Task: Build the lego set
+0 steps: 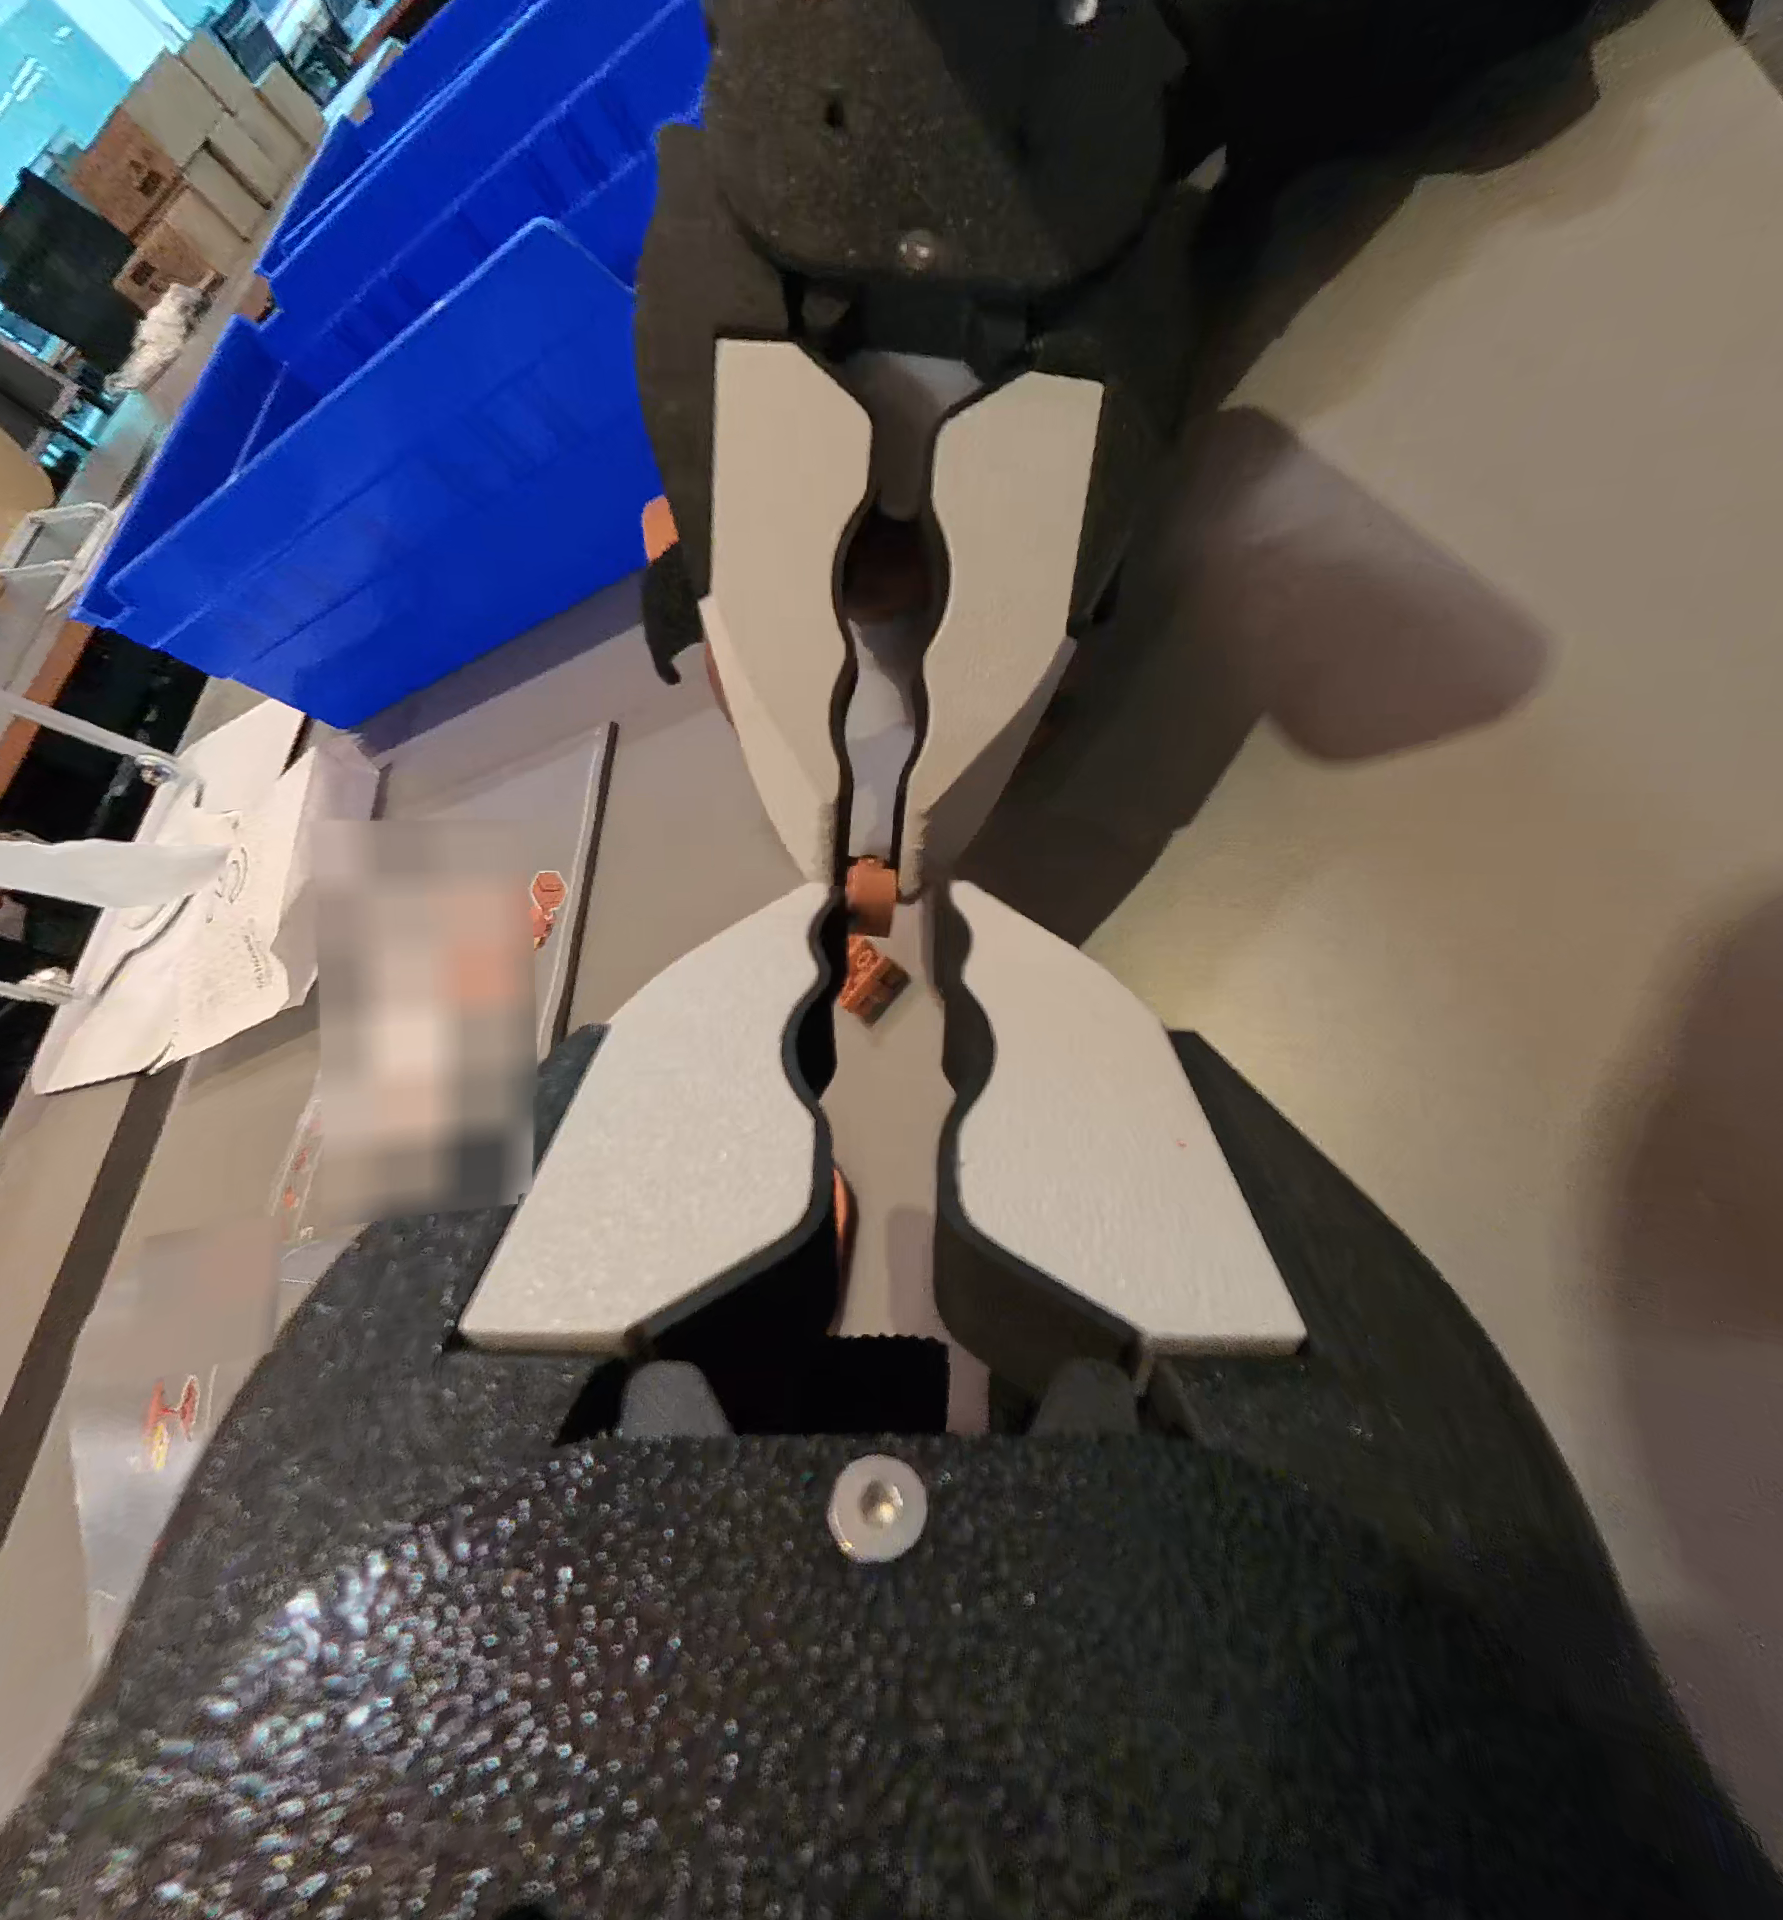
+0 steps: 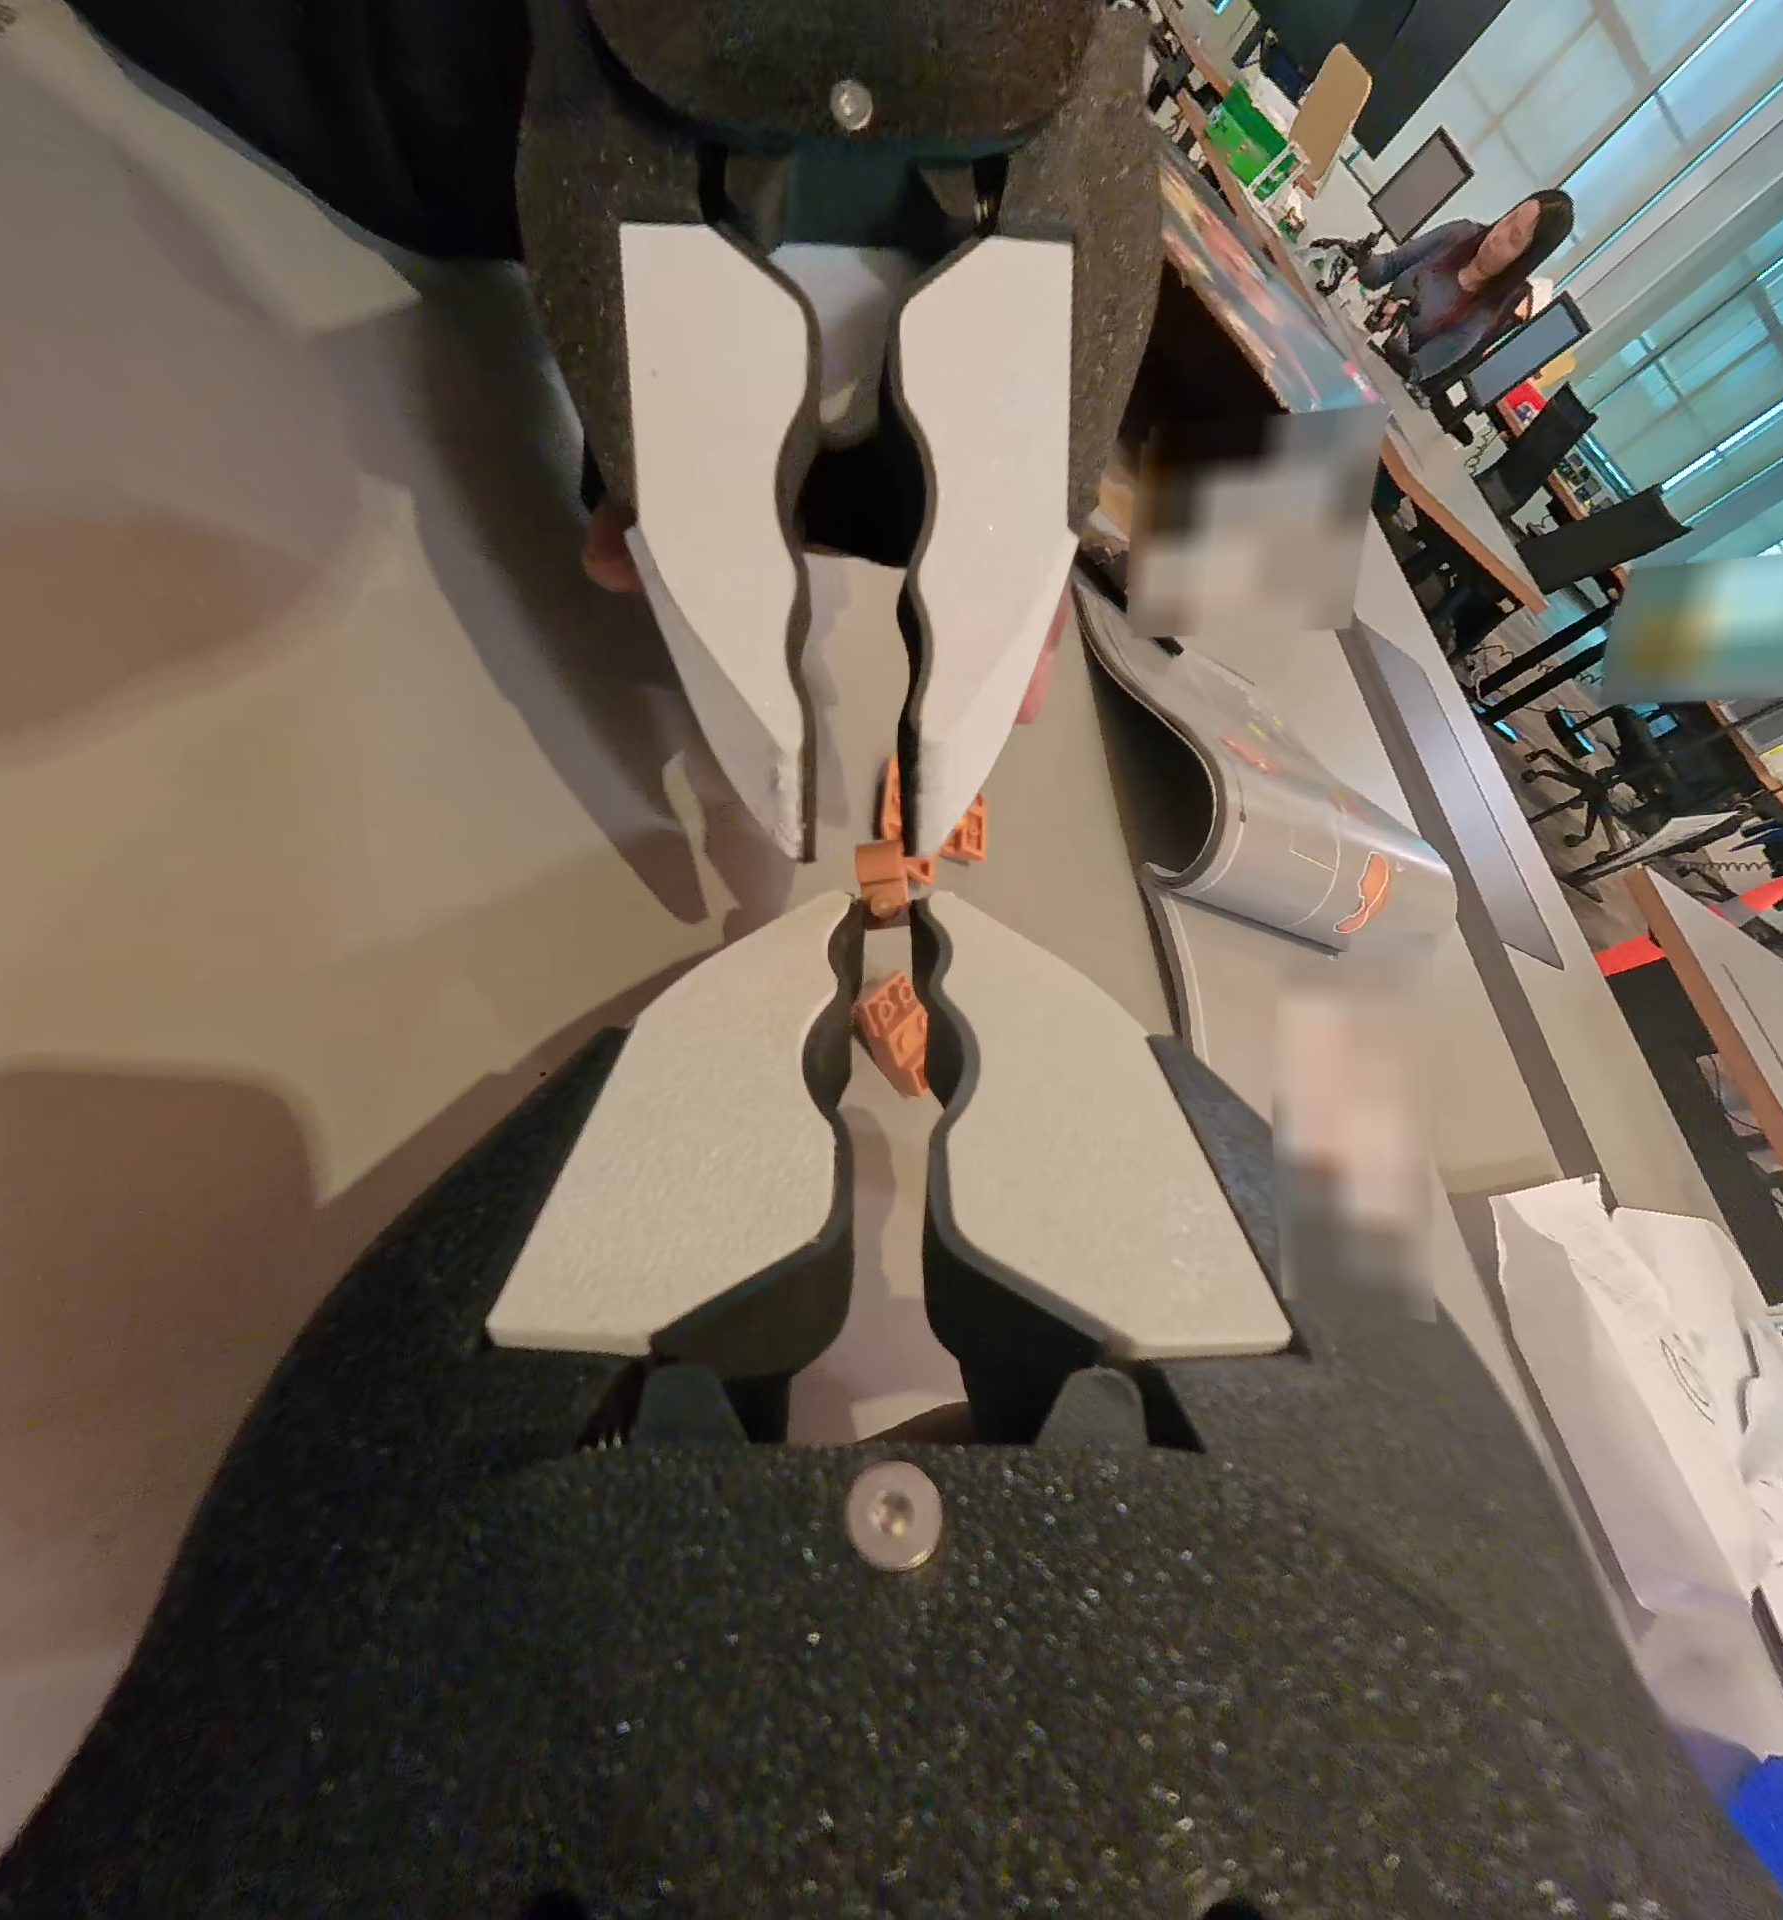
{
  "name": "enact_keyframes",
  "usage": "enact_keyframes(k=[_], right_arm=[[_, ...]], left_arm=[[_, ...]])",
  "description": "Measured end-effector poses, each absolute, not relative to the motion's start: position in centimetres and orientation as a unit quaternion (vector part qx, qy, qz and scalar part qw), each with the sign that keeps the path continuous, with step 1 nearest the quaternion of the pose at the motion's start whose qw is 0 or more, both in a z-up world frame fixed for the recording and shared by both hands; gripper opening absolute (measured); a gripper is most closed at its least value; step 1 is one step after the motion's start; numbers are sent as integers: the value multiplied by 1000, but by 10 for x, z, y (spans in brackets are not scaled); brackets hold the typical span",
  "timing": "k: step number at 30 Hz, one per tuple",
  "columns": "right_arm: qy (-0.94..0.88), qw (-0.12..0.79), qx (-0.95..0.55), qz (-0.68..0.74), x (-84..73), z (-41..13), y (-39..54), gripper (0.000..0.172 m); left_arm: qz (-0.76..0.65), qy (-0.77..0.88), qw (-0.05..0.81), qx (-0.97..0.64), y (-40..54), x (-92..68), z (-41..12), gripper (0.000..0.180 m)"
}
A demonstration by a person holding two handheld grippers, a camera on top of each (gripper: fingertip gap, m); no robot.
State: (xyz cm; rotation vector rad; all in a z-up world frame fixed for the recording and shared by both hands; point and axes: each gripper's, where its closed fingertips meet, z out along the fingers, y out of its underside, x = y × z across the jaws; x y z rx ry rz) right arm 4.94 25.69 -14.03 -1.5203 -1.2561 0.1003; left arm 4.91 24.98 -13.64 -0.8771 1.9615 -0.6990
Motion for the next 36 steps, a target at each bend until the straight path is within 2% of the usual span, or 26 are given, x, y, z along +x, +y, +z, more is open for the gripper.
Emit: enact_keyframes(k=[9, 15, 21, 36], right_arm=[[-548, 553, -627, 27, 50, -142, 256, 9], [-521, 502, -690, 27, 78, -156, 276, 20], [-530, 445, -718, 73, 76, -167, 278, 20], [-558, 351, -734, 162, 67, -178, 281, 26]], left_arm=[[-295, 782, 401, -375, 250, 48, -139, 8], [-382, 707, 324, -500, 266, 50, -141, 8], [-427, 655, 262, -565, 275, 47, -145, 8], [-444, 632, 243, -587, 284, 45, -146, 8]])
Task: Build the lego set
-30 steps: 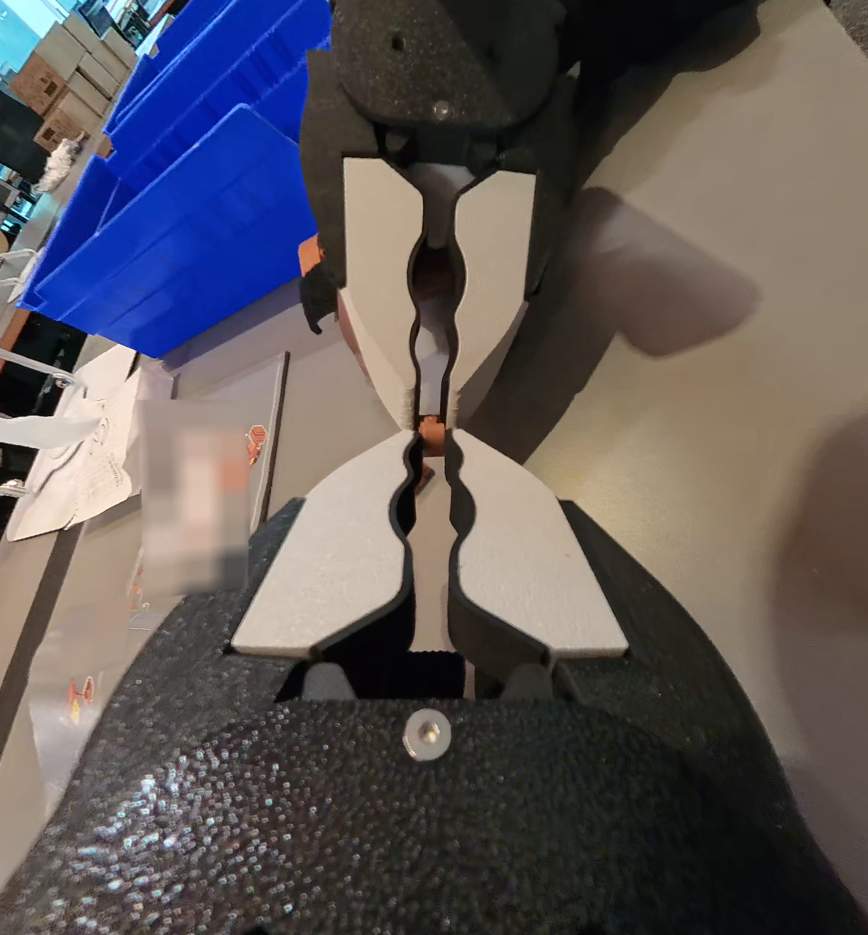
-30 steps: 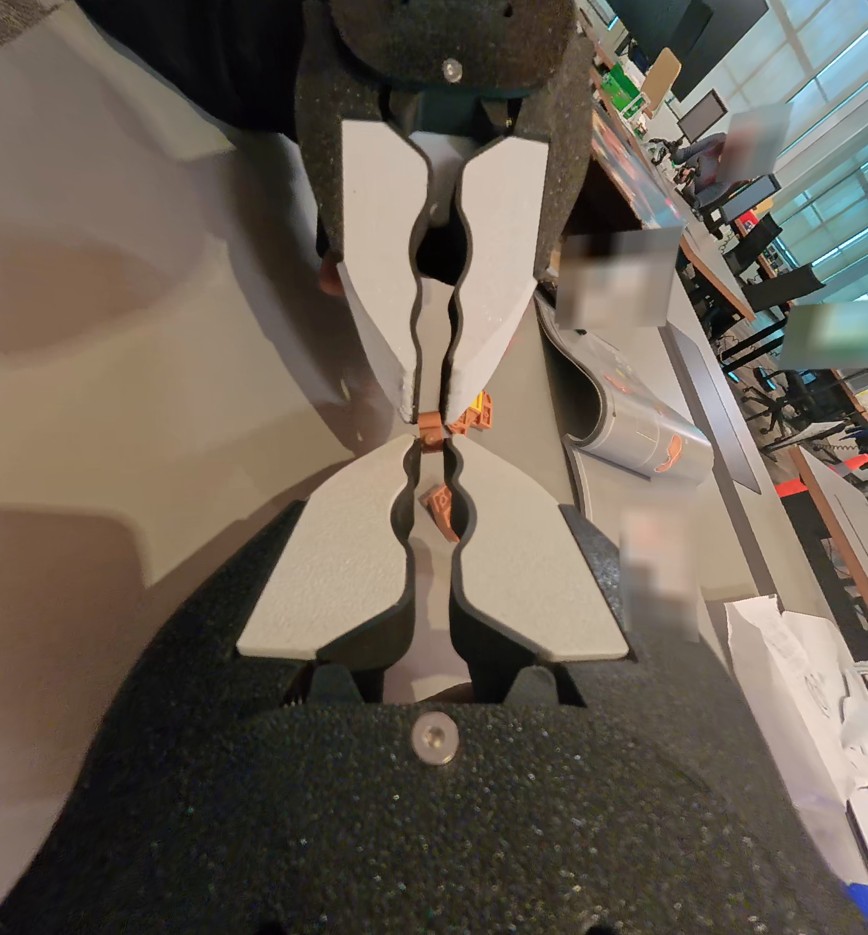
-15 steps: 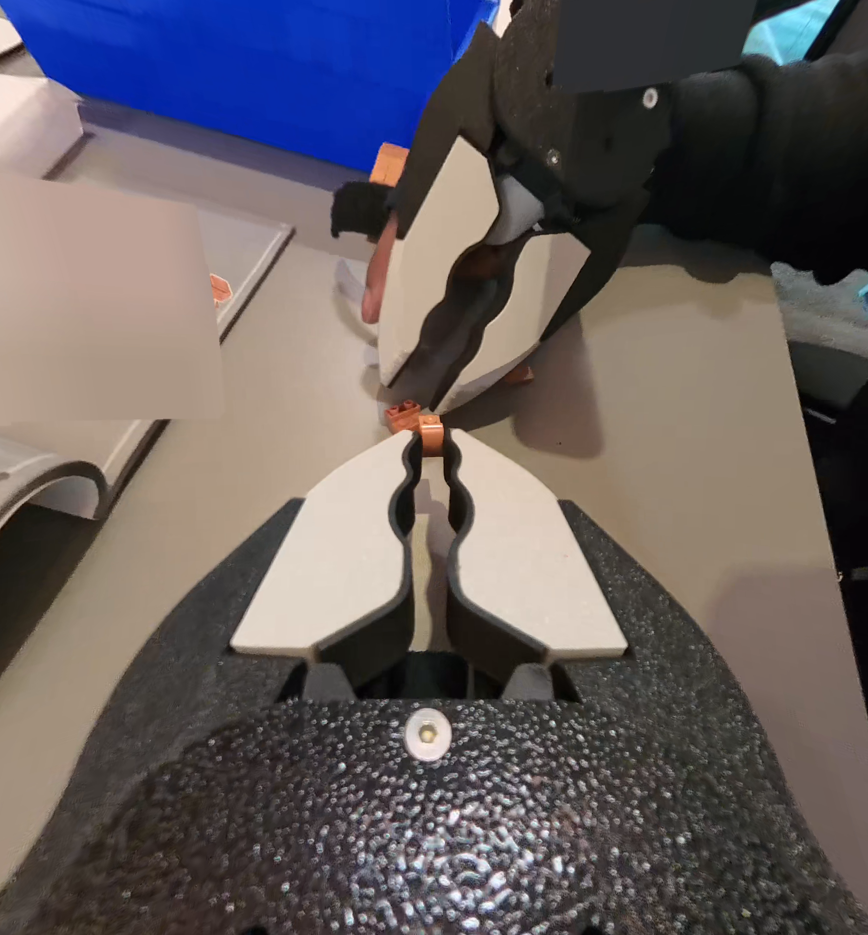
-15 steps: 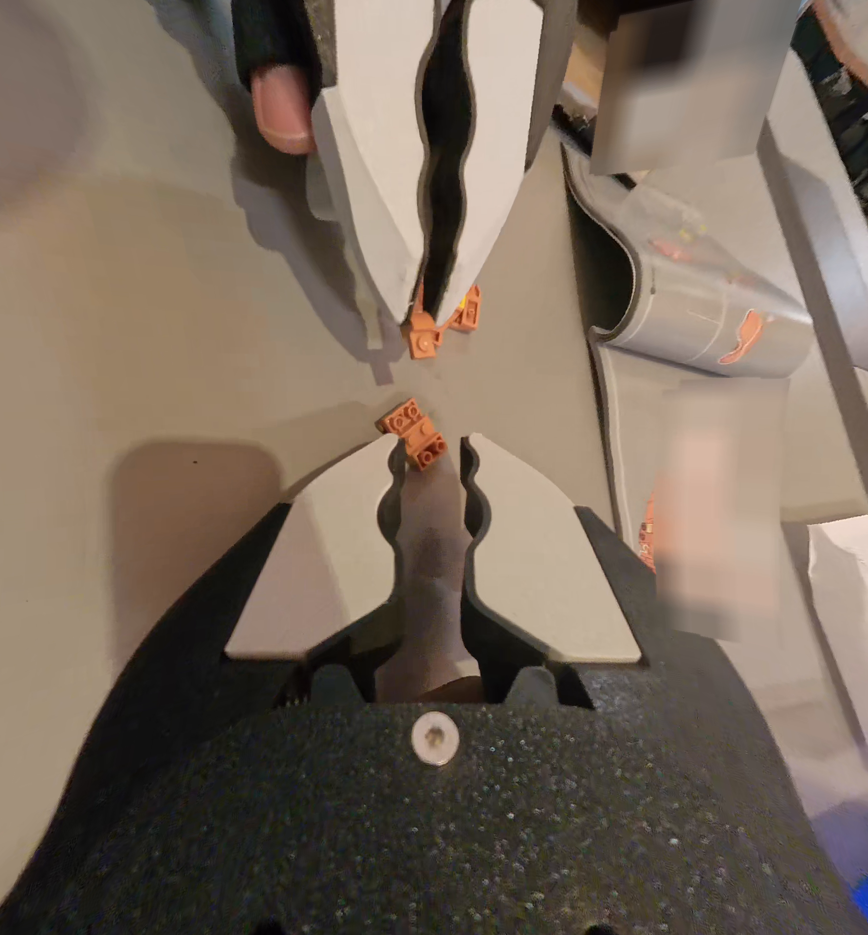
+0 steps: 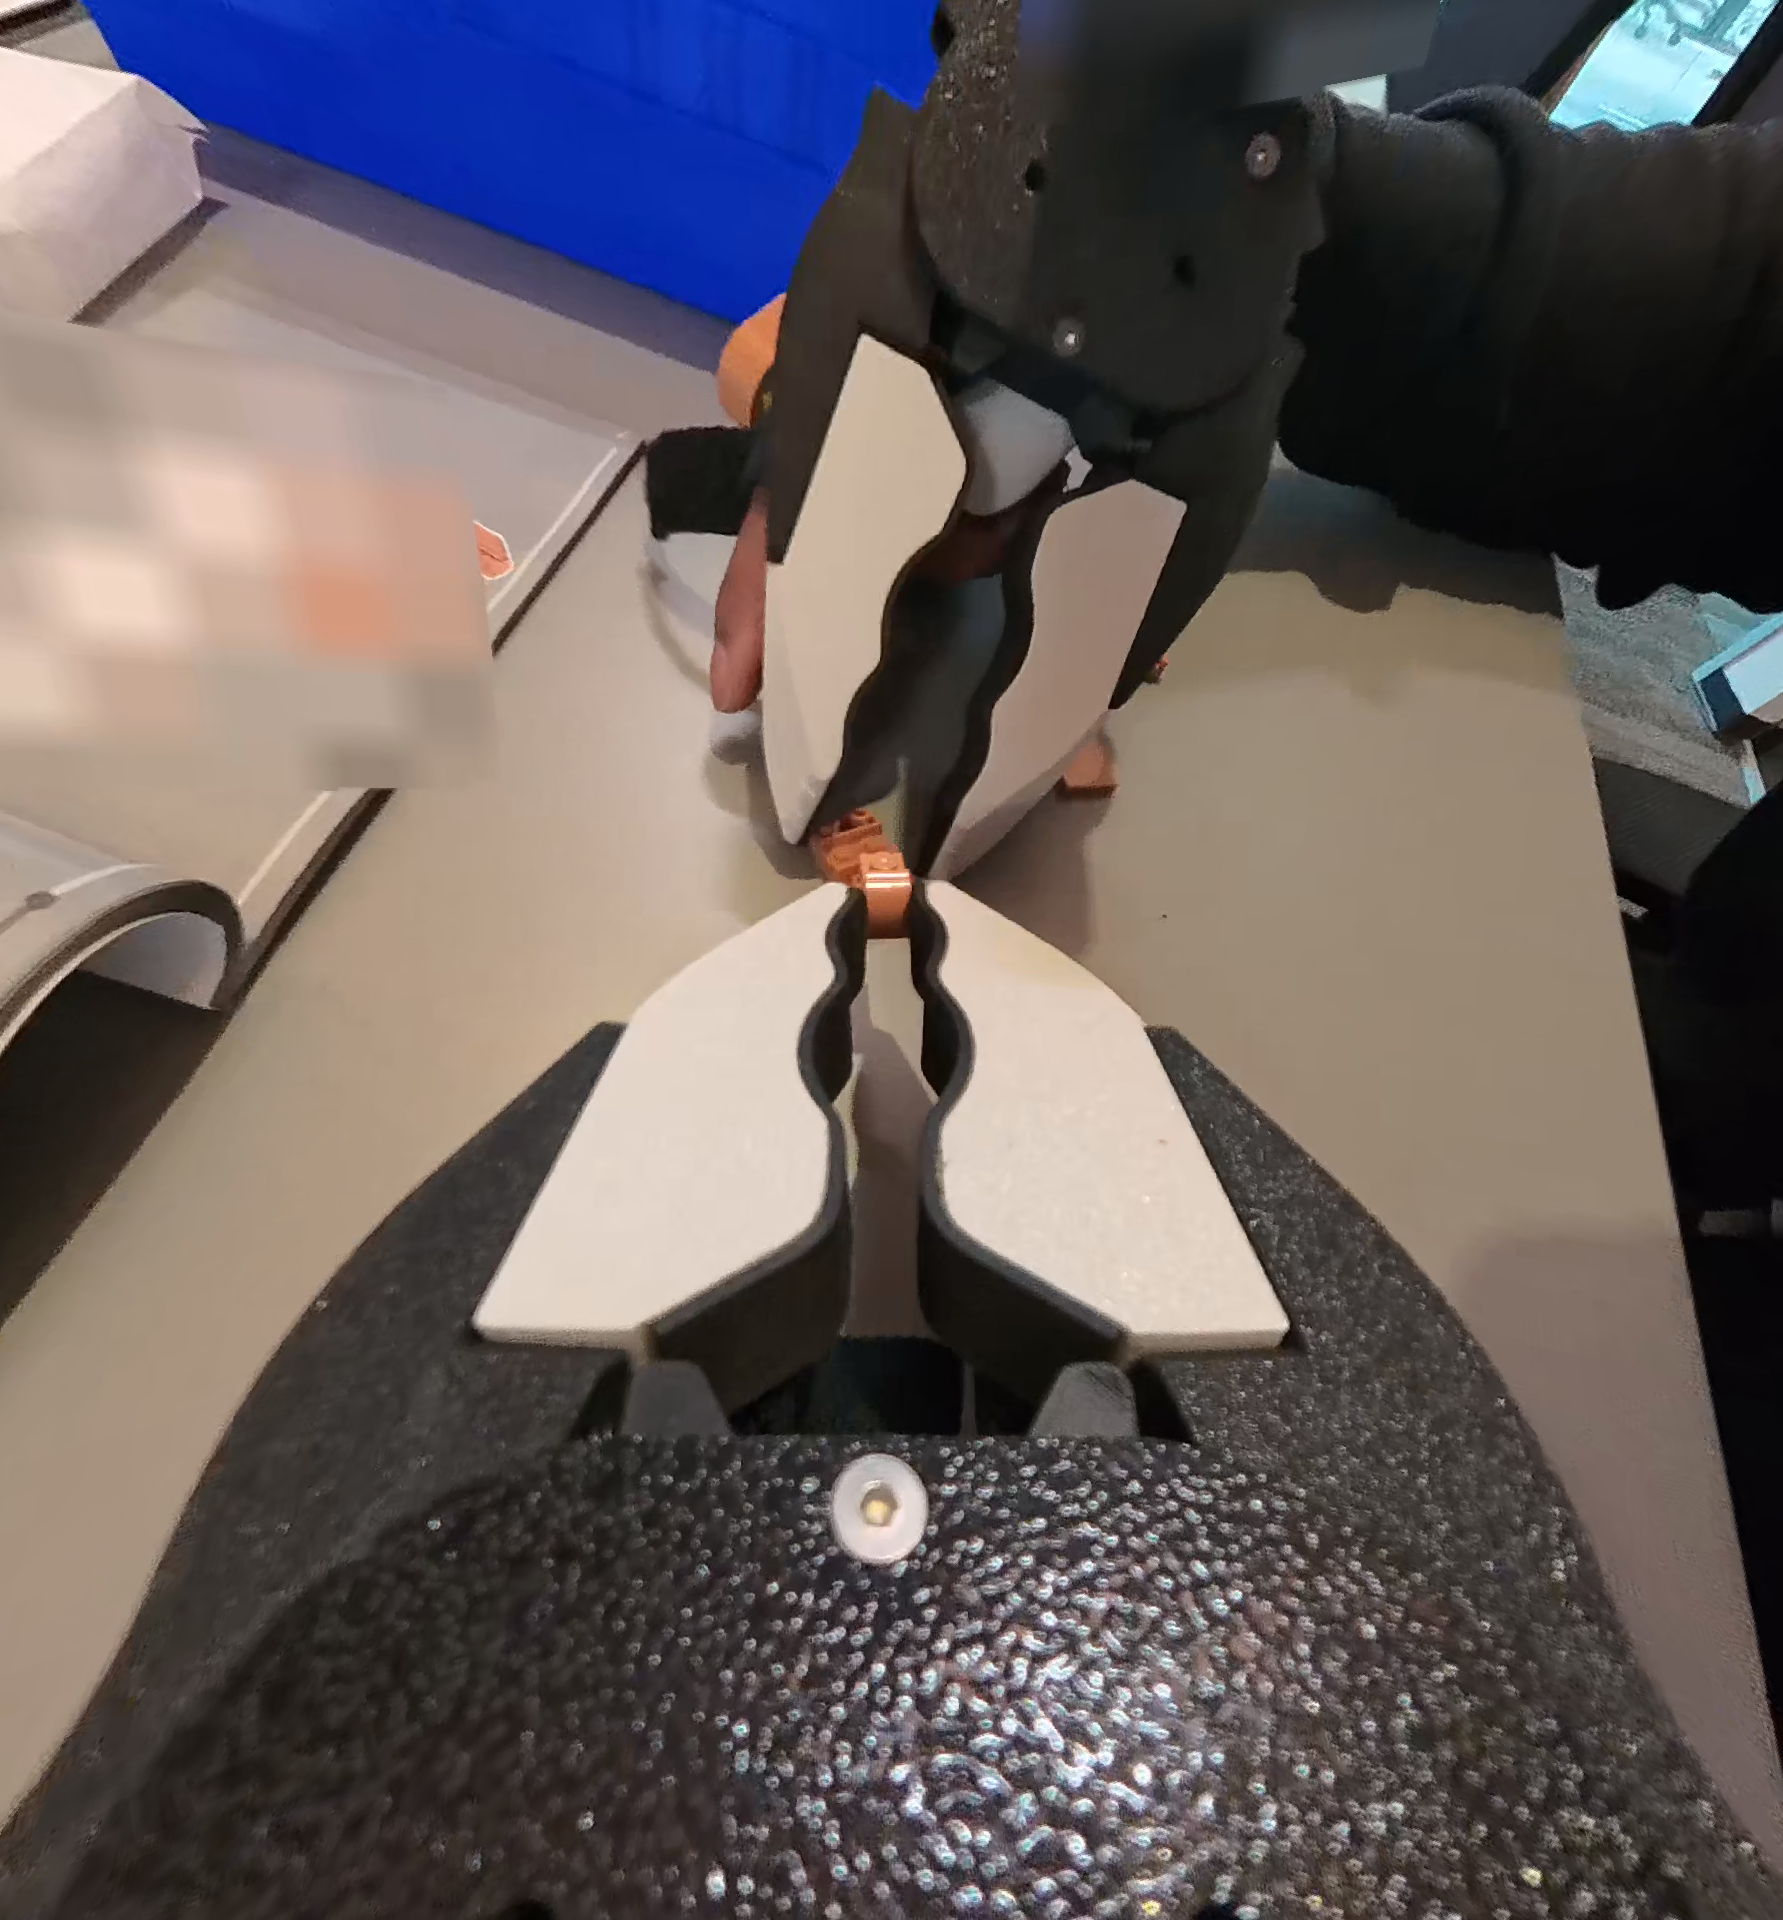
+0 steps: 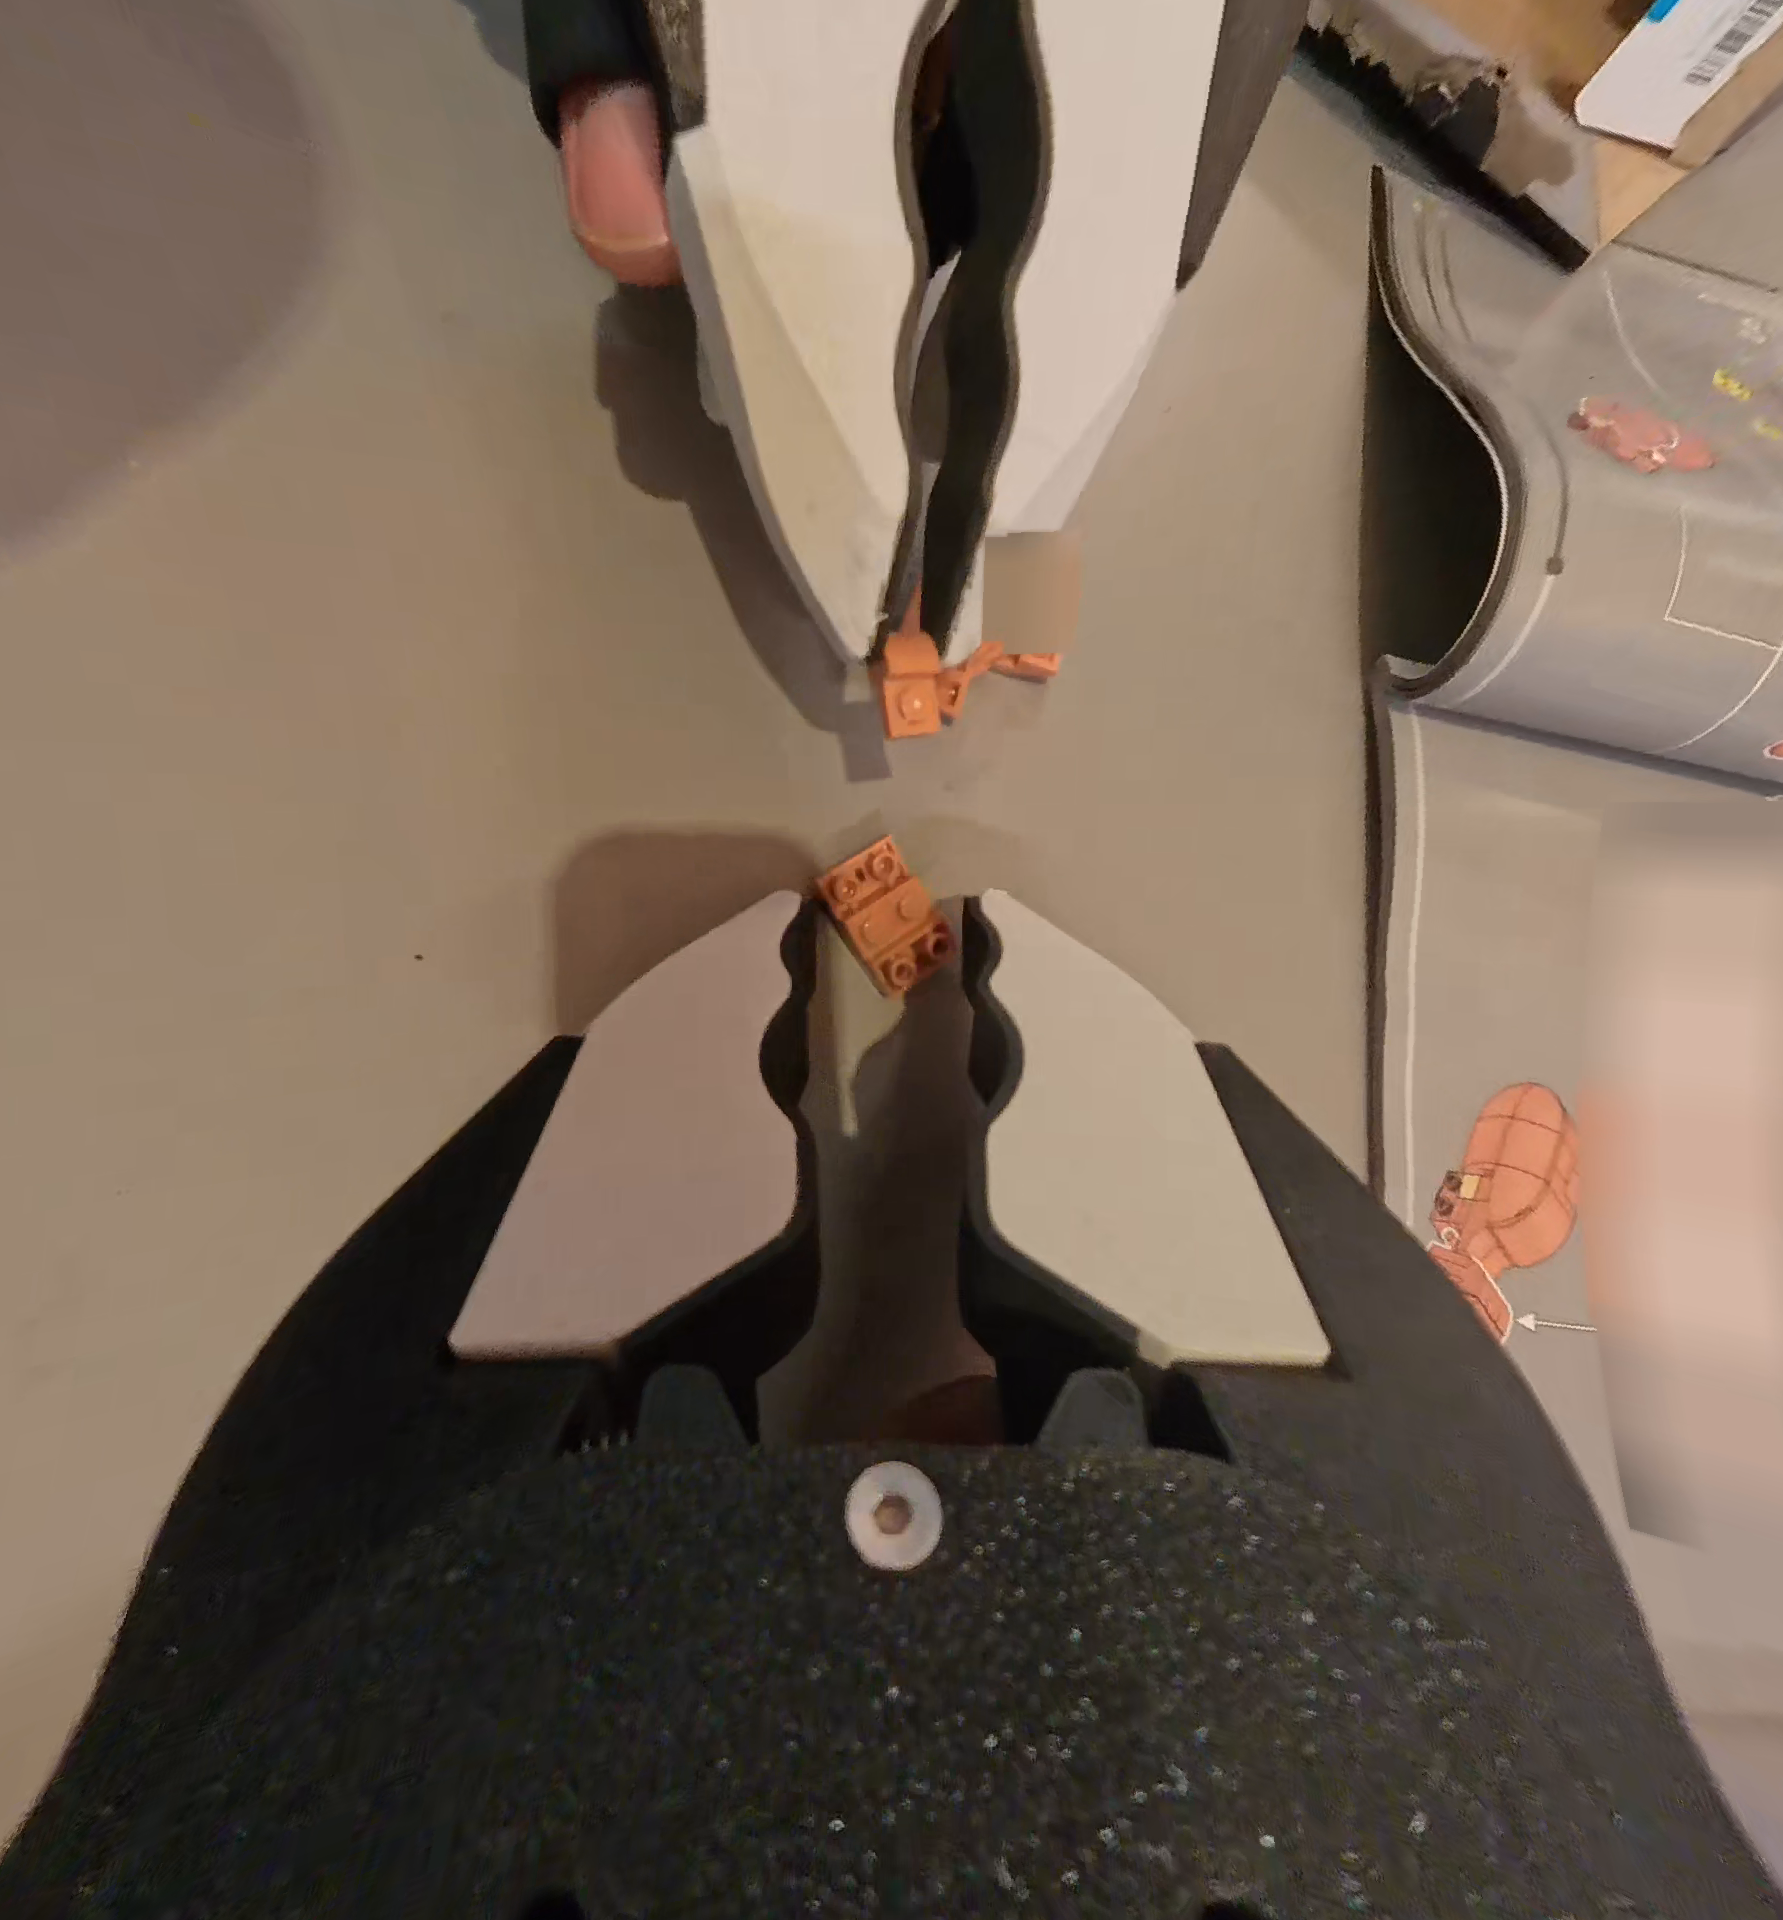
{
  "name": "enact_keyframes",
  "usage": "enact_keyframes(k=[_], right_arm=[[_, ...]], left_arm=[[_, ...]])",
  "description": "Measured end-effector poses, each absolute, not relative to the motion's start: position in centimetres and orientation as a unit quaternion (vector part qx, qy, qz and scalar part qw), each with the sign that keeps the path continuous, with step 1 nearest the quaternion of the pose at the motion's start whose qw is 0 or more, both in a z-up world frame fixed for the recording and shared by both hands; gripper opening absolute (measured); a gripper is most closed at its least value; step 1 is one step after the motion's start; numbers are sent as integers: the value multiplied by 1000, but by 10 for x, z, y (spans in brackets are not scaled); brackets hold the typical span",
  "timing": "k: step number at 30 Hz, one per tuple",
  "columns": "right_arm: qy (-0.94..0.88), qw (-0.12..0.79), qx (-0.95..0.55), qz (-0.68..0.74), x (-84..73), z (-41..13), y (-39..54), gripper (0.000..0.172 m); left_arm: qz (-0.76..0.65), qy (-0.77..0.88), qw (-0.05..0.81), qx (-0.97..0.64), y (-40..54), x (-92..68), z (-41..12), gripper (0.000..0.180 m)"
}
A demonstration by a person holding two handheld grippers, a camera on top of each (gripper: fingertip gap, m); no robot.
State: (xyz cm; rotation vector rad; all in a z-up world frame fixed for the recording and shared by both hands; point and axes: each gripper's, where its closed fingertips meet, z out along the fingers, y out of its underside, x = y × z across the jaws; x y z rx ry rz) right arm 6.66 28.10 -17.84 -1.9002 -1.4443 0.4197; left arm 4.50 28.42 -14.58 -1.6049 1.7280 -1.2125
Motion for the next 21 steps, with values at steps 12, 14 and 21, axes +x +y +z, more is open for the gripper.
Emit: enact_keyframes(k=[12, 14, 21], right_arm=[[-529, 373, -749, 139, 75, -176, 284, 35], [-524, 363, -755, 156, 75, -177, 284, 33], [-537, 336, -753, 176, 68, -181, 280, 19]], left_arm=[[-440, 634, 240, -589, 286, 44, -148, 8], [-439, 637, 239, -587, 285, 44, -148, 8], [-432, 643, 239, -585, 284, 44, -150, 8]])
